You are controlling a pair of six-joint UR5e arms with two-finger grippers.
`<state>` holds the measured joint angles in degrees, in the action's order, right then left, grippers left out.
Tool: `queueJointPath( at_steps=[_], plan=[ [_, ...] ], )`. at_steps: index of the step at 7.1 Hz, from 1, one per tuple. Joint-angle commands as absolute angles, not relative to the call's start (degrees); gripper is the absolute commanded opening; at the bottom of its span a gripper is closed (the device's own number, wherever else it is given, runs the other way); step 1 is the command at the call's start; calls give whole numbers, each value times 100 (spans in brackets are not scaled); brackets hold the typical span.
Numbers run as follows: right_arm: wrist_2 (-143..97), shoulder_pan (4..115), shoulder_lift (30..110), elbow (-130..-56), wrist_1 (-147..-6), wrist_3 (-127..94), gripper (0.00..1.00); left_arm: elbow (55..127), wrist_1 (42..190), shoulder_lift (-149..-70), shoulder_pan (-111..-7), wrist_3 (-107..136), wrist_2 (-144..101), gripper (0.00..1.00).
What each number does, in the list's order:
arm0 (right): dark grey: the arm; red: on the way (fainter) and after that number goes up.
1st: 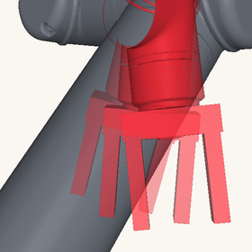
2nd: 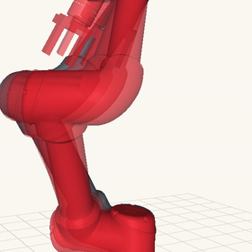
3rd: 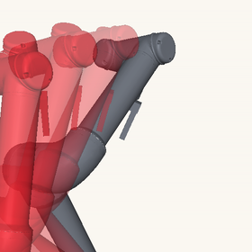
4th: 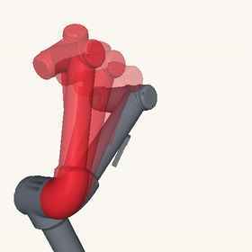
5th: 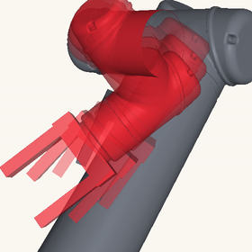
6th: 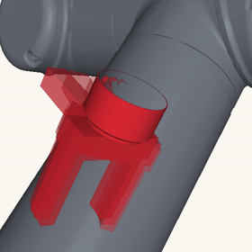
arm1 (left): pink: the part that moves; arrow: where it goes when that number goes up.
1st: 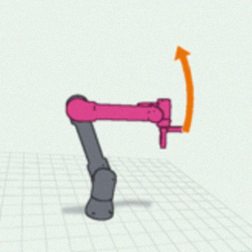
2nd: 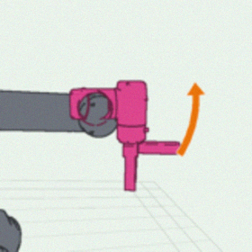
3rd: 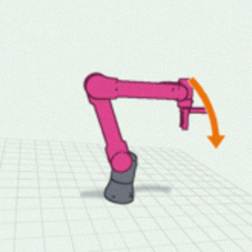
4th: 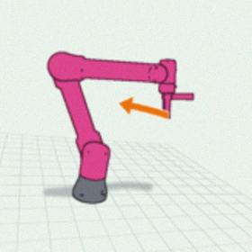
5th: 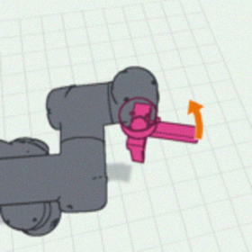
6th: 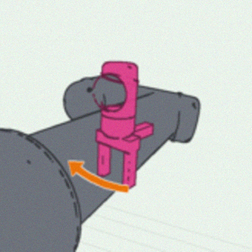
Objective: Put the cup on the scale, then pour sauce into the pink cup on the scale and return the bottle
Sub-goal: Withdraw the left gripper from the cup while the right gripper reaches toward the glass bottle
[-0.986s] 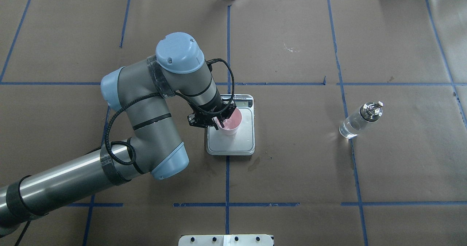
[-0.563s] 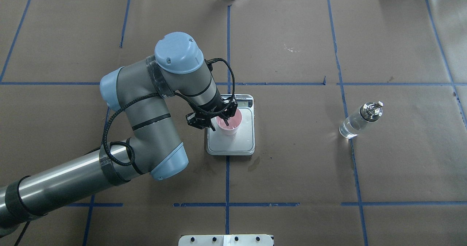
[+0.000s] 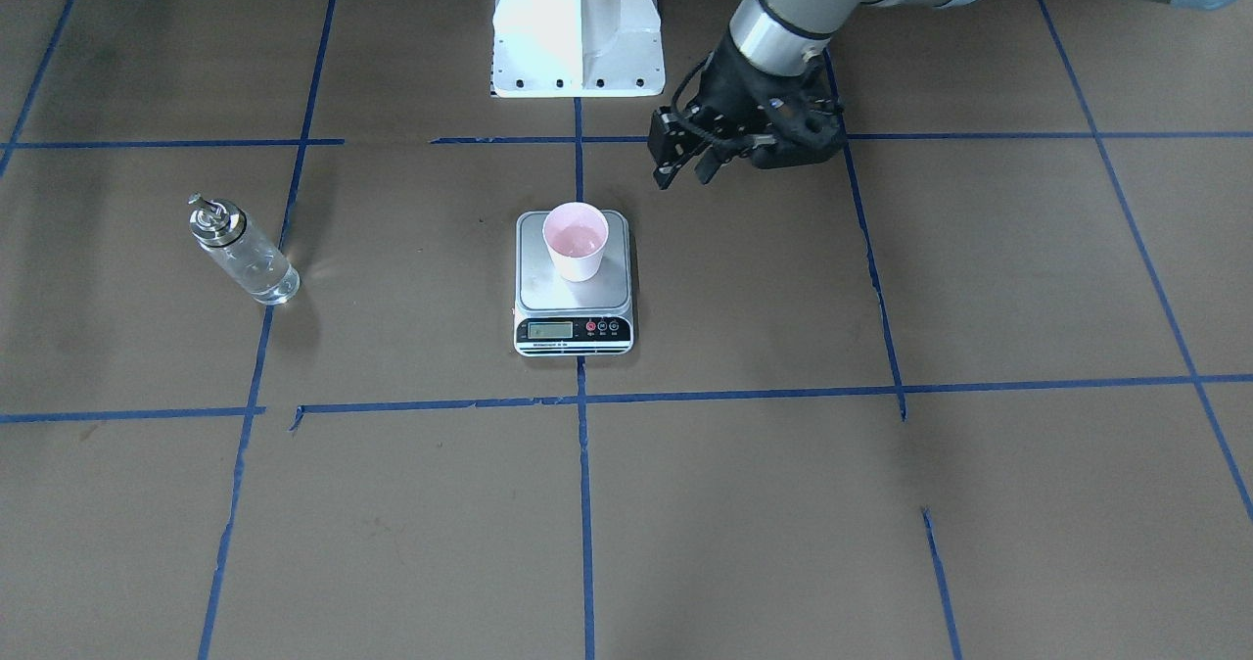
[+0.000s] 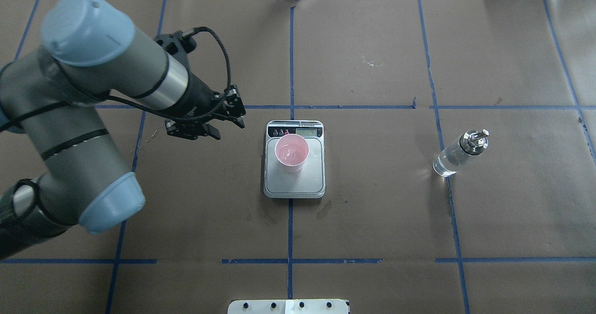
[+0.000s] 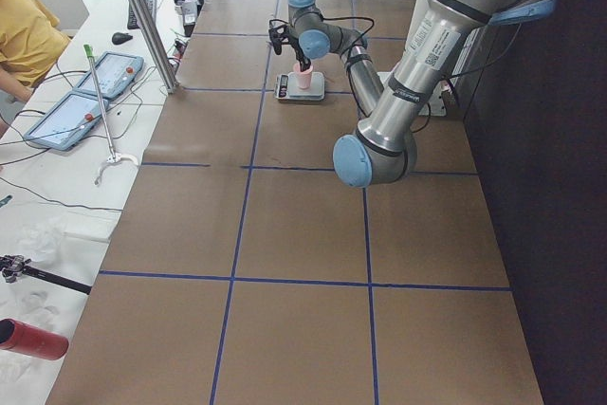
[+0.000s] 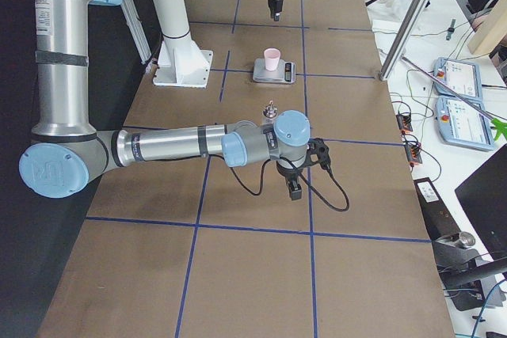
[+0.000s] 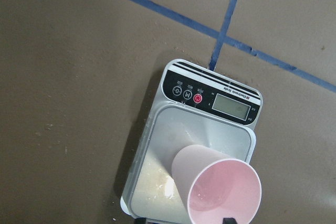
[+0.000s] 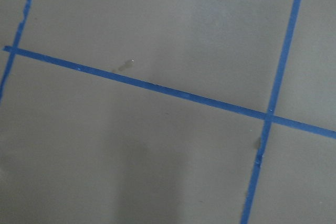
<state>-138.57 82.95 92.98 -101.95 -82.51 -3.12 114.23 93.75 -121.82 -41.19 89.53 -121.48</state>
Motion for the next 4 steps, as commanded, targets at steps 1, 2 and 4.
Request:
queueJointPath(
  at_steps=[1,2,4],
  plan=[
    [-14001,7790,9334,-11096,-8253,-1498,100,11891,9141,-11962,-4342,8842,-12146,58],
    [-13957,7282,9334,-11597,-8244,-2269,100,11892,9141,-11953,-4342,8842,-12146,58],
    [-13800,6455,9369,-12110,-7416,-4316,100,11892,9141,-11953,-4359,8842,-12094,58]
  ],
)
